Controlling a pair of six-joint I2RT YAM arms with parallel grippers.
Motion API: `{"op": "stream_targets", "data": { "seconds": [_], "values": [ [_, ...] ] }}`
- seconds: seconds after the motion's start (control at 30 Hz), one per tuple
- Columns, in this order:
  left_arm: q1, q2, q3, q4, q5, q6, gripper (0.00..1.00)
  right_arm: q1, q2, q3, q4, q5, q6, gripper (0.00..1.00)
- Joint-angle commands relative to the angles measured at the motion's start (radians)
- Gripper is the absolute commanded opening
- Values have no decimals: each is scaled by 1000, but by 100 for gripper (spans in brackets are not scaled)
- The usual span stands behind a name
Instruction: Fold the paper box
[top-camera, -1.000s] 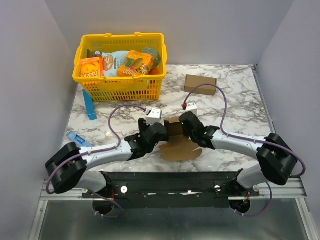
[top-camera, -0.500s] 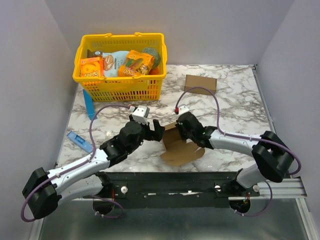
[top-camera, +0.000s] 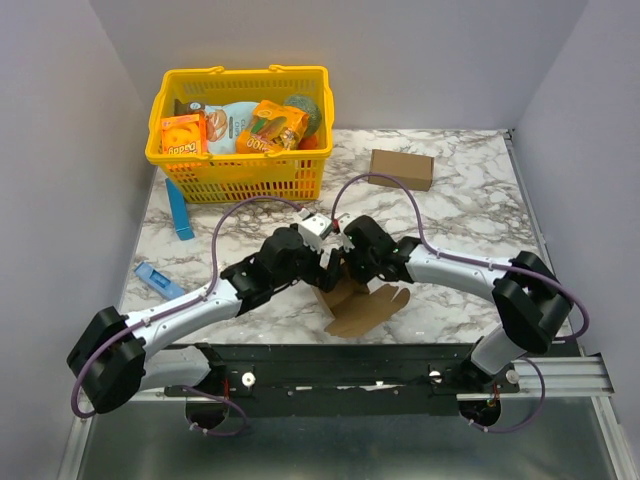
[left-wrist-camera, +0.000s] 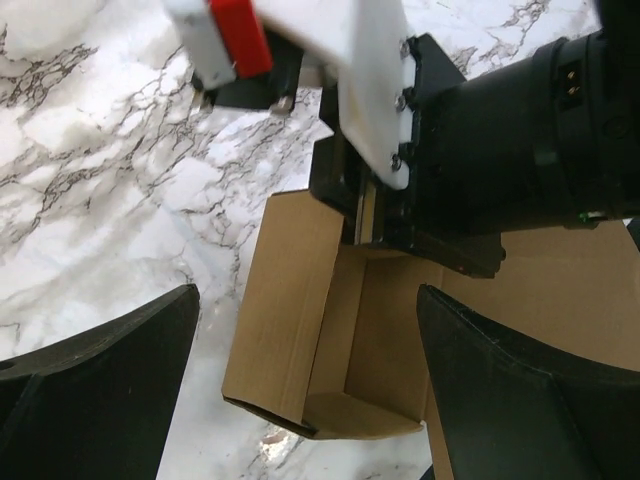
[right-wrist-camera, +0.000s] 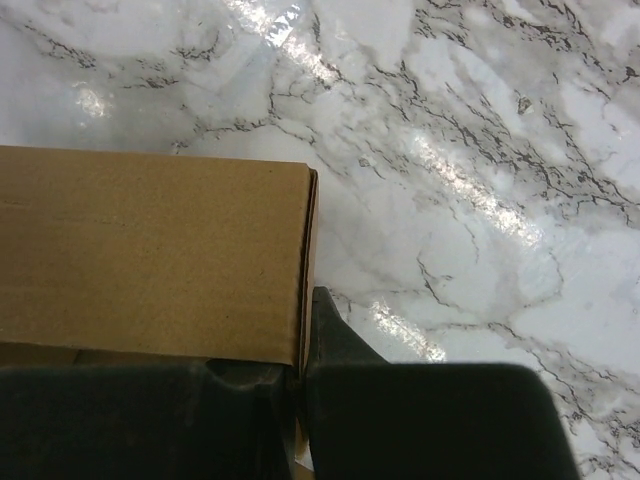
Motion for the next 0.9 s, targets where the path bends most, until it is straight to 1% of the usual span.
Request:
{"op": "stream_targets", "data": {
  "seconds": [0.0,0.07,0.1,0.17,0.2,0.27,0.3,0.37,0.4,0.5,0.63,0.83,0.87],
  "values": [
    [-3,51,40,-33,-10,22,99,-2,43,63,-145,-14,-17,19],
    [-1,51,32,-36,-51,4,99,-2,44,69,-157,-11,-6,27],
    [-1,40,18,-34,-67,-19,99,0,43,69,-159,-14,-1,39],
    [0,25,1,-19,-79,-39,99,-2,32,78,-162,-26,11,46],
    [3,14,-12,-14,-81,-54,99,-2,26,81,-163,-34,14,53],
    [5,9,-26,-8,-81,-70,99,-2,11,100,-169,-50,22,61],
    [7,8,-38,-7,-84,-76,99,0,7,106,-172,-53,25,67],
    [11,3,-52,12,-78,-90,99,0,4,123,-185,-63,25,71],
    [14,-1,-72,24,-75,-97,99,-2,6,141,-189,-61,29,76],
    [25,5,-103,64,-67,-128,99,0,14,186,-220,-61,40,80],
    [37,28,-134,79,-86,-159,99,-2,14,245,-260,-61,56,81],
    [51,23,-184,93,-141,-237,93,-2,-26,316,-320,-58,63,82],
    [53,22,-190,87,-150,-248,93,0,-37,334,-327,-61,66,84]
  ]
}}
